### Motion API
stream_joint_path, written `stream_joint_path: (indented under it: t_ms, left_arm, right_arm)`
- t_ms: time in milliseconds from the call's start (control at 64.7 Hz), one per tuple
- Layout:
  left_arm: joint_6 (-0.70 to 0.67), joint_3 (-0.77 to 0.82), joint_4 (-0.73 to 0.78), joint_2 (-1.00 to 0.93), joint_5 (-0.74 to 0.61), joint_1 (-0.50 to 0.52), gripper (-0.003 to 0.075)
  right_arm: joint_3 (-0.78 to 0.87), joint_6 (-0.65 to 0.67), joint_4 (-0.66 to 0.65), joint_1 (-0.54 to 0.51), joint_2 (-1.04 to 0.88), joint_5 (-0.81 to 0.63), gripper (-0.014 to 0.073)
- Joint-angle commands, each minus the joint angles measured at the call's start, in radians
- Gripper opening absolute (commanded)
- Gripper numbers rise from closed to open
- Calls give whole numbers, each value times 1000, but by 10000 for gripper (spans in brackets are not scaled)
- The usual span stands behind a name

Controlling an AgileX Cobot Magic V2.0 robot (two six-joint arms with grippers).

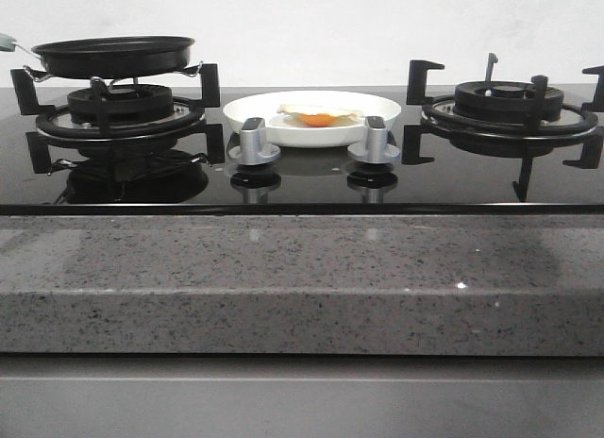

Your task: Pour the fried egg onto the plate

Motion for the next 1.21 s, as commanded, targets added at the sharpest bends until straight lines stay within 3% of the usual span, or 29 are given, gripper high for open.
stream_joint_path:
  t_ms: [0, 232, 371, 681, 1191]
  left_arm:
    - [-9, 6, -11, -18, -78, 3, -19]
    - [-9, 6, -11, -18, -78, 3, -19]
    - [-9, 6, -11, -18, -78, 3, -19]
    - [-9, 6, -11, -18, -78, 3, -19]
    - [-9, 6, -11, -18, -78, 3, -19]
  right_arm:
    - [11, -12, -54, -4, -26, -135, -69]
    - [315, -12, -101, -102, -238, -591, -69]
    - [489, -12, -101, -159, -357, -768, -69]
    - [669, -11, -96, -246, -481, -896, -69]
    - [667, -1, -25, -260, -480, -870, -69]
